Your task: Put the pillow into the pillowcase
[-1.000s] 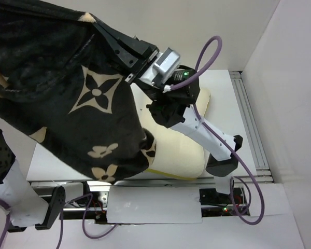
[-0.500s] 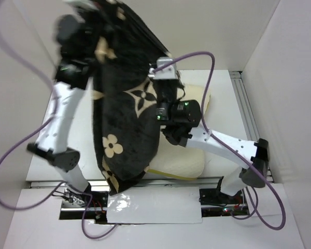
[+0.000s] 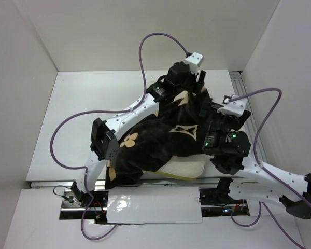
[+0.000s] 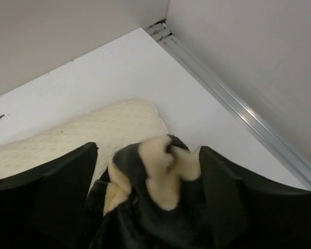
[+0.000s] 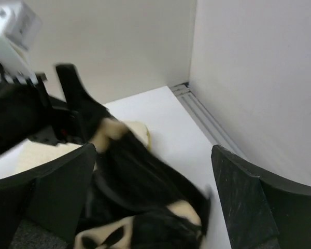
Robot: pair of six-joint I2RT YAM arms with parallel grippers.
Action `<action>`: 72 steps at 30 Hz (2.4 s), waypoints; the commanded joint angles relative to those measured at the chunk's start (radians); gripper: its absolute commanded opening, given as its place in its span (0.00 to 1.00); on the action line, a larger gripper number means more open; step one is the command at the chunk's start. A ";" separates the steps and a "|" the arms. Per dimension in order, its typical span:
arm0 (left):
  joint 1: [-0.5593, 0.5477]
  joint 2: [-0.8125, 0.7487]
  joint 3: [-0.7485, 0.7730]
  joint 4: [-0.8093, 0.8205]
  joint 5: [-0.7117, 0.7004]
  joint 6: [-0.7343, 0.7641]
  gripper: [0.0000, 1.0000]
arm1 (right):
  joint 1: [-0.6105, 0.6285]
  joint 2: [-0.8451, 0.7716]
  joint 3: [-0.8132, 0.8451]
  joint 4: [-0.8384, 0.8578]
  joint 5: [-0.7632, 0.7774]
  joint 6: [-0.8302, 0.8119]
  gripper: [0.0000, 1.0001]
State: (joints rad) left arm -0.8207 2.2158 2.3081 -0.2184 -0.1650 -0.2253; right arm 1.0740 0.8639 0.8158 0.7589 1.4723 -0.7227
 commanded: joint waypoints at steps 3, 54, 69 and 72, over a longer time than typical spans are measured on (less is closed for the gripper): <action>0.092 -0.117 0.037 0.002 0.009 -0.067 1.00 | 0.020 0.122 0.137 -0.360 0.202 0.255 1.00; 0.476 -1.125 -1.760 -0.562 0.165 -0.944 0.70 | -0.798 1.037 0.698 -1.234 -1.317 0.891 0.47; 0.509 -1.323 -1.579 -0.751 -0.007 -0.908 1.00 | -1.068 0.814 0.714 -1.165 -1.191 0.987 0.00; 0.509 -1.291 -1.647 -0.722 0.051 -0.890 1.00 | -1.102 0.804 0.714 -1.152 -1.253 0.964 0.00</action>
State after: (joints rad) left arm -0.3176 0.8936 0.7273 -0.9081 -0.1276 -1.1446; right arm -0.0048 1.7161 1.4883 -0.4702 0.2222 0.2493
